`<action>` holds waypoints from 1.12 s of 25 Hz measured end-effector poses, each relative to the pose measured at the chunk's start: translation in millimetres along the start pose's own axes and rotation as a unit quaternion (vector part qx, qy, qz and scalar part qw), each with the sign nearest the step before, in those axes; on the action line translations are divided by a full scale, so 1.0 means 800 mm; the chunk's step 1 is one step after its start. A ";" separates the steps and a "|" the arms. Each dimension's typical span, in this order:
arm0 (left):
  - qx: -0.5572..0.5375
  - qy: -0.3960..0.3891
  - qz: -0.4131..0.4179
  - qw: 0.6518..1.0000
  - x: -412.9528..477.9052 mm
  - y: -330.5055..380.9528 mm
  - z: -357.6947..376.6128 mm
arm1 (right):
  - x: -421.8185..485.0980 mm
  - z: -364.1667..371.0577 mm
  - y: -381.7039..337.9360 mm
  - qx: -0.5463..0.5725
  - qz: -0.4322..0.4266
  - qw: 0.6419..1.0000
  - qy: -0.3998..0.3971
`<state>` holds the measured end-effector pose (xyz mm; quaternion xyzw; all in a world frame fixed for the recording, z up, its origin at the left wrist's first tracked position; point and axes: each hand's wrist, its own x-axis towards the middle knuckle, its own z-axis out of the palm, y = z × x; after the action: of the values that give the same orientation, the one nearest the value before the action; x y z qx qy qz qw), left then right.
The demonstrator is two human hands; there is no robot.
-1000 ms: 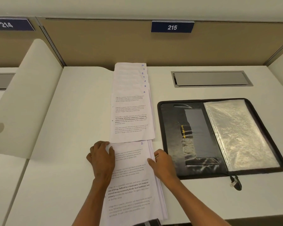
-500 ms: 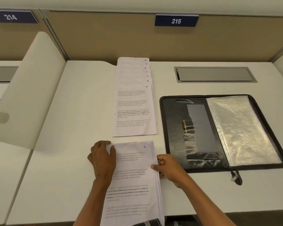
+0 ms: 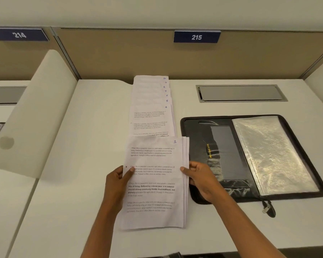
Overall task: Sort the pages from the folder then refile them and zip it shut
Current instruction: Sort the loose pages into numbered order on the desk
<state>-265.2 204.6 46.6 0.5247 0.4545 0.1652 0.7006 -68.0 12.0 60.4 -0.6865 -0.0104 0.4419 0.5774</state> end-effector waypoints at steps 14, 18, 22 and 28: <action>-0.117 -0.022 -0.053 0.992 0.022 -0.008 -0.026 | 0.007 0.007 -0.003 0.023 -0.023 0.999 -0.020; -0.145 0.017 -0.042 0.988 0.032 -0.002 -0.042 | 0.019 0.010 0.012 -0.065 -0.008 0.998 -0.003; -0.145 0.040 -0.024 0.988 0.042 0.018 -0.067 | 0.034 0.015 0.017 -0.084 -0.032 0.994 0.069; -0.185 0.107 0.025 0.977 0.068 0.060 -0.124 | 0.086 0.022 -0.025 -0.043 -0.035 0.992 0.114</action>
<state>-305.1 320.0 60.1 0.3762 0.4751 0.3186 0.7289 -27.3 68.2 36.7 -0.7555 0.0126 0.3394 0.5602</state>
